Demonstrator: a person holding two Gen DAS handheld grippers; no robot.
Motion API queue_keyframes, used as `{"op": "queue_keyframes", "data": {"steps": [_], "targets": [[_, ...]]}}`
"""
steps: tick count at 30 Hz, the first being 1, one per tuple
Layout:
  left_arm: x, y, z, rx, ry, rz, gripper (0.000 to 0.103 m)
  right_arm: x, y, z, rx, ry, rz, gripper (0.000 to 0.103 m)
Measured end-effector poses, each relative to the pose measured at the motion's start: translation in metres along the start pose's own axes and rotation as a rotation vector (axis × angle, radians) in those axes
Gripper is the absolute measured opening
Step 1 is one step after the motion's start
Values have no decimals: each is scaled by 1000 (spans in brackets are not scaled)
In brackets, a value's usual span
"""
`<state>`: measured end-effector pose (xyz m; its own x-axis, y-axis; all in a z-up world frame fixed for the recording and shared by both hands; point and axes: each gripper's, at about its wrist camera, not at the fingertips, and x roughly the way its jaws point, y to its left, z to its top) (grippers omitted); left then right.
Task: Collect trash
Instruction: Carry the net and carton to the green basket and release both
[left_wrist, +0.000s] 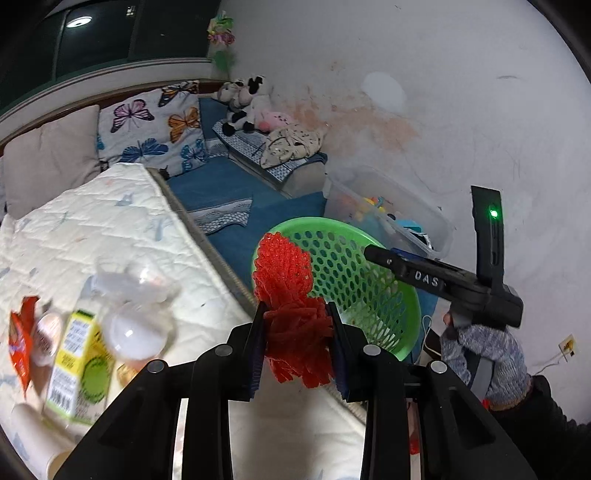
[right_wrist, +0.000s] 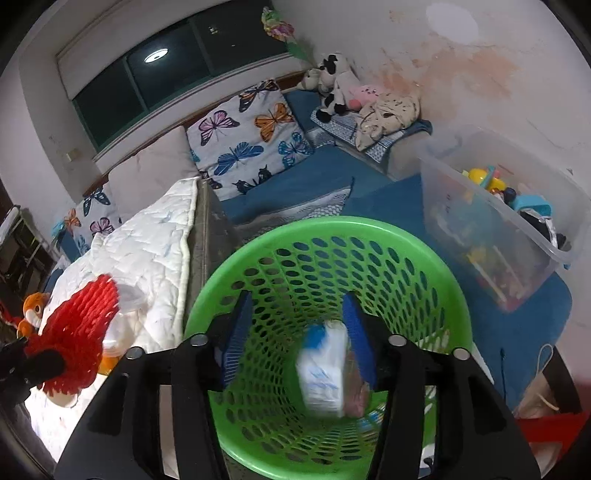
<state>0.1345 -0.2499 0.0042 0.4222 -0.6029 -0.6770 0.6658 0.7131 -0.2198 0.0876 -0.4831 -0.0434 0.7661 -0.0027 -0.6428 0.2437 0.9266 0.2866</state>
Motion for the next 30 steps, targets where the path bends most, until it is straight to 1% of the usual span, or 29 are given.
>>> {"op": "queue_keyframes", "data": {"steps": [7,9,15,16,18,21,26,28,30], "targets": [[36,-17,13,27,40,-28,31,-16,-9,-6,31,-22,-3,63],[45,-20,15,28,51,-38,32,-23,-11,-7,37,-32,-2,67],[72,-29,16,15,90,-56,35,-37,-14,-13,34,-57,-9,75],[75,-30,16,16,92,-57,40,-39,-14,-15,37,-60,-7,75],[80,-32,15,13,94,-59,45,-42,-15,-18,43,-61,0,76],[83,-33,14,11,93,-61,58,-45,-14,-21,45,-63,3,77],[80,-30,10,8,82,-50,60,-49,-9,-27,41,-63,8,80],[72,-27,7,6,69,-39,60,-51,-4,-30,32,-60,17,81],[63,-23,3,6,53,-23,60,-53,2,-32,19,-60,26,85]]}}
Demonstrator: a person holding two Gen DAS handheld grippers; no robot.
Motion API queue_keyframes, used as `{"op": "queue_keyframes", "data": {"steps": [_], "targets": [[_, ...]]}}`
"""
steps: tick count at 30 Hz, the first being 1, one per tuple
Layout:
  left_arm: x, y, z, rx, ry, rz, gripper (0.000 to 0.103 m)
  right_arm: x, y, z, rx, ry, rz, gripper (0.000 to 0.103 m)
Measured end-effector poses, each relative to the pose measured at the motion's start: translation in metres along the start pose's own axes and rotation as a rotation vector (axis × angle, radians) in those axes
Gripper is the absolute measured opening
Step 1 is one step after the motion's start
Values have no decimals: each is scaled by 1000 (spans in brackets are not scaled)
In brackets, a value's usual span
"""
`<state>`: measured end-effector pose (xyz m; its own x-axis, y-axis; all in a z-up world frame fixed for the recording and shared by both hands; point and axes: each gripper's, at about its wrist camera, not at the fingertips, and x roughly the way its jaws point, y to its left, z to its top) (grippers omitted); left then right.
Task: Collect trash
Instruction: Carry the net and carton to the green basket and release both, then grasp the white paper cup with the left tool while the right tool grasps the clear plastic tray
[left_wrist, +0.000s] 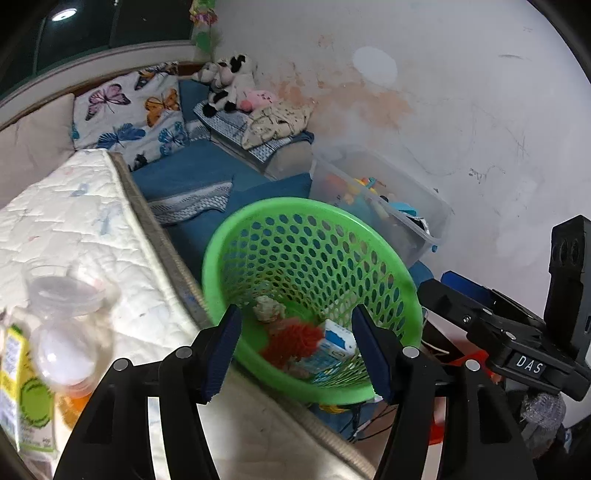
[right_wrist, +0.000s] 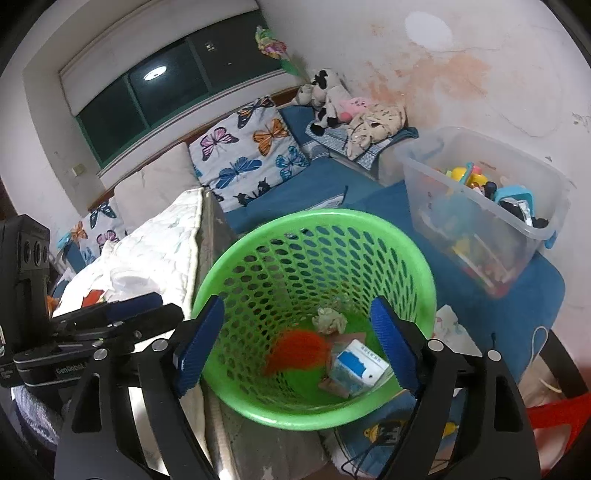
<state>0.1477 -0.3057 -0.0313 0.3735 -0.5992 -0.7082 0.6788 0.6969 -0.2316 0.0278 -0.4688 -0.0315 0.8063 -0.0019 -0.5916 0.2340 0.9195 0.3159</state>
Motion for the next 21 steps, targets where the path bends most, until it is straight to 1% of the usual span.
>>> {"op": "queue_keyframes", "data": {"steps": [3,9,14,18,21], "targets": [[-20,9,-9,-5,-28,46,60,-2,9,-5,-19,3,20,87],[-67,39,-32,-71,-91,125,60,-3,39,-17,-72,23,78,91],[-108,67,-56,-127,-139,225,60,-2,70,-26,-132,50,139,92],[-139,91,-76,-170,-176,332,60,-2,95,-37,-182,77,189,92],[-158,108,-93,-204,-194,397,60,-1,115,-46,-236,100,221,92]]}}
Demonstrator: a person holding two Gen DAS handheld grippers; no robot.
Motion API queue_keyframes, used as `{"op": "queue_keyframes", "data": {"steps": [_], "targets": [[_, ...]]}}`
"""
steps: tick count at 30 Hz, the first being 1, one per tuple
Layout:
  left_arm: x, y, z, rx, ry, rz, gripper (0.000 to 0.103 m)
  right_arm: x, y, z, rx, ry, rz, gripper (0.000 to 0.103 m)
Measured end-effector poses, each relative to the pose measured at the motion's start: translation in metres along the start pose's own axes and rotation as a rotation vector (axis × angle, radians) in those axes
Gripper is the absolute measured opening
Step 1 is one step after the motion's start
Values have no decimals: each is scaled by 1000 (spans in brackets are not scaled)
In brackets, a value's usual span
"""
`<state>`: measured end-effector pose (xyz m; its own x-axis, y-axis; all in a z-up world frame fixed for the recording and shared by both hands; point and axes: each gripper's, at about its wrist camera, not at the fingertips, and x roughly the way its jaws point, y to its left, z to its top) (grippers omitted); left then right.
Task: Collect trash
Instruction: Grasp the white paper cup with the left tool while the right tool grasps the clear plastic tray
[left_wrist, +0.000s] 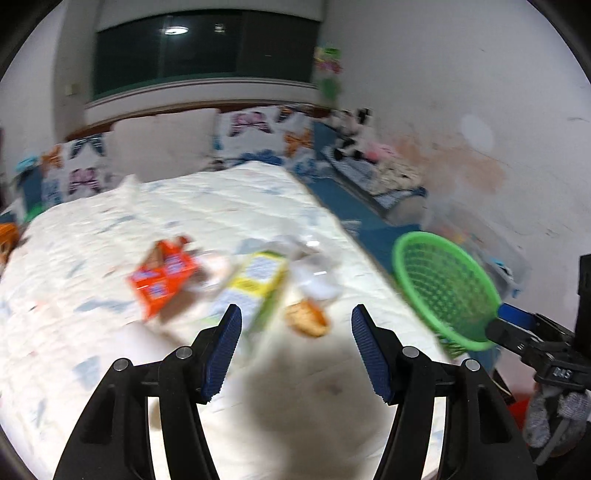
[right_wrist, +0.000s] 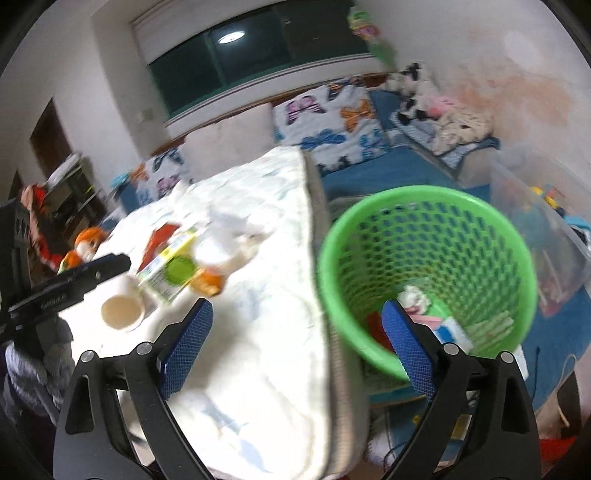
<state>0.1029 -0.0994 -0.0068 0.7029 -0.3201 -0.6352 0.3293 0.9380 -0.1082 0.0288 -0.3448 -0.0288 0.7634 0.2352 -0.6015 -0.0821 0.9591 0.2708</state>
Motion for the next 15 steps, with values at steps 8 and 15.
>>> {"op": "queue_keyframes", "data": {"steps": [8,15], "targets": [[-12,50,-30,-37,17,140,60,22,53,-19,-111,73,82,92],[1,74,-52,-89,73,173,60,45,79,-22,-125,132,125,92]]}}
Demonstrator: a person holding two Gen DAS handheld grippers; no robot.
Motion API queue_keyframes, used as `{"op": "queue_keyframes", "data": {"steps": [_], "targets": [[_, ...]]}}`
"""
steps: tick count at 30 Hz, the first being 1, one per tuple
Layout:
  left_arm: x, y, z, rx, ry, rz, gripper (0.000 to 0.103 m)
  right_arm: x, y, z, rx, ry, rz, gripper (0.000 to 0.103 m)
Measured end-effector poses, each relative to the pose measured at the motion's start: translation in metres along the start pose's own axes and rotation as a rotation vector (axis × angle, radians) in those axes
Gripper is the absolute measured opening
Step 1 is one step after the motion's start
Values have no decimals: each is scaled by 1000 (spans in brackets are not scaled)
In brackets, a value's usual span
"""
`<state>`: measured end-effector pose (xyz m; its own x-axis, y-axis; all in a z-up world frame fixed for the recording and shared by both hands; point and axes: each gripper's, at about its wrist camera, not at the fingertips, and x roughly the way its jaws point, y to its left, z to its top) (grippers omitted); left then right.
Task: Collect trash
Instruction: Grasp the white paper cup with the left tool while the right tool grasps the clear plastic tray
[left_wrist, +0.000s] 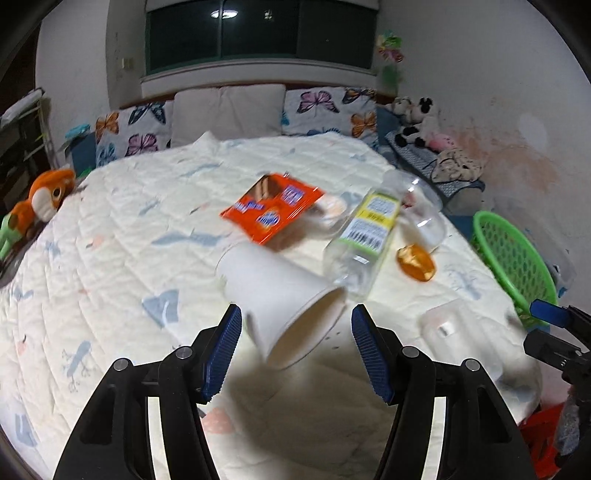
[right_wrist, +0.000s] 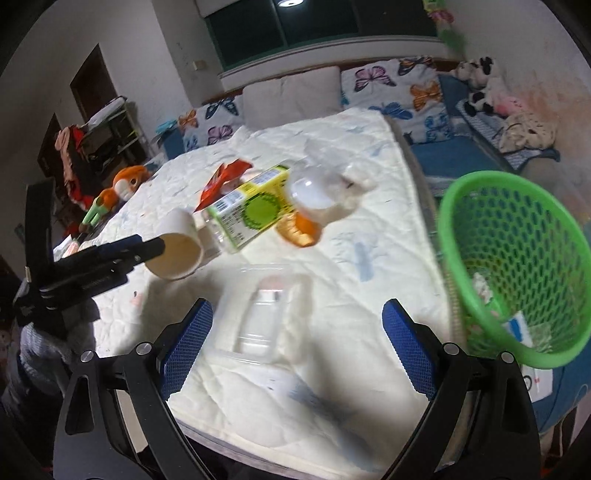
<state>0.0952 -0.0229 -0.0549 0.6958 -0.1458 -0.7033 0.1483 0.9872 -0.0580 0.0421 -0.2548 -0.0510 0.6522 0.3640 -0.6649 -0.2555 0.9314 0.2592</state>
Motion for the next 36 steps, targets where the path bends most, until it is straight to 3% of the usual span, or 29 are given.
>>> {"op": "queue_keyframes", "data": {"steps": [8,14,16,22,26,36], "targets": [[16,8,-9,-2,35,2,51,33,22,9,-7,76,11,92],[22,18,-13,-28,56,-3,33,56,33,15,-21,123,-4,92],[22,21,-13,-37,58,-9,23,64,37,14,-23,141,-9,90],[19,29,-13,-56,62,-17,8,82,38,11,-31,190,-59,78],[14,33,-11,-63,54,-25,6,82,34,10,-29,193,-80,61],[-13,34,-1,-78,16,-73,4,51,21,16,-23,123,-57,60]]}}
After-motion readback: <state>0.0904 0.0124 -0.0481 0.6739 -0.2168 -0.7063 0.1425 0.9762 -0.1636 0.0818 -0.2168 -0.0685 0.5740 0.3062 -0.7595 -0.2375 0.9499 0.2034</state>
